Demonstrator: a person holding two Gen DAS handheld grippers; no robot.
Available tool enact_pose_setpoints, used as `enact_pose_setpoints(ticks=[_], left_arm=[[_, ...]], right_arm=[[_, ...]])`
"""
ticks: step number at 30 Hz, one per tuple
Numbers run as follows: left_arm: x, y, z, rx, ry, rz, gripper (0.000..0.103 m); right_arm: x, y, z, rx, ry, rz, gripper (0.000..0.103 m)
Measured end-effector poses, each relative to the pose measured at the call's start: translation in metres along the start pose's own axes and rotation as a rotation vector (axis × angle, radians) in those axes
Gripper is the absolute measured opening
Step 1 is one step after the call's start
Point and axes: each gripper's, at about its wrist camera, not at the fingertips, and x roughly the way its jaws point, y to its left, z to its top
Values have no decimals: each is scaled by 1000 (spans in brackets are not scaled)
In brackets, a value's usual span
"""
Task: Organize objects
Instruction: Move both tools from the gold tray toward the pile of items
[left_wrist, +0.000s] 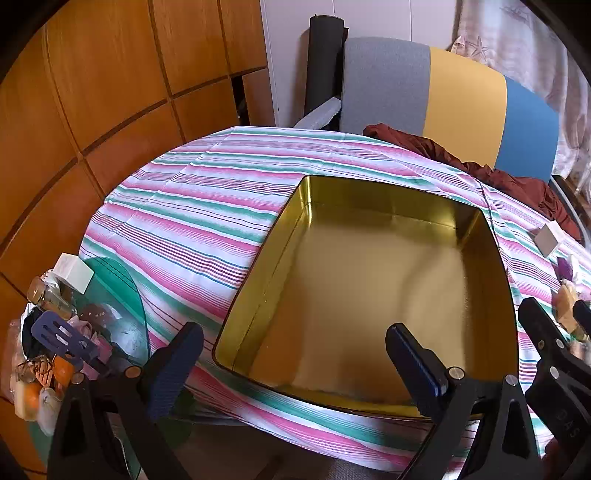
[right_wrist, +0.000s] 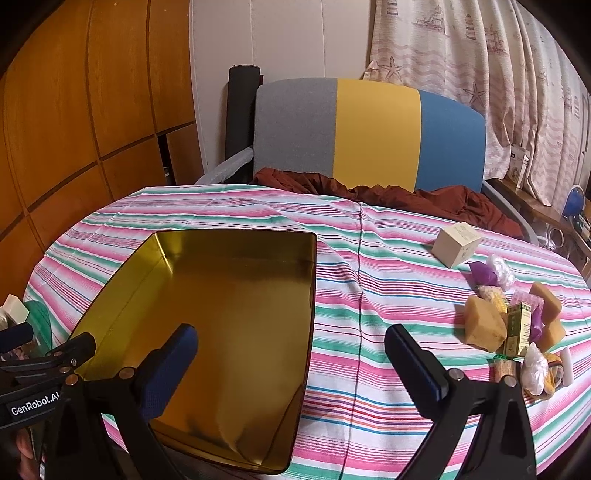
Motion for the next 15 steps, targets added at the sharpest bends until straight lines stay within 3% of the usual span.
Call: enact_pose_setpoints(ticks=[15], left_arm=[[-3, -4, -1, 1, 8, -31, 103]], right_arm=[[-11, -11, -1, 9, -29, 2, 103]])
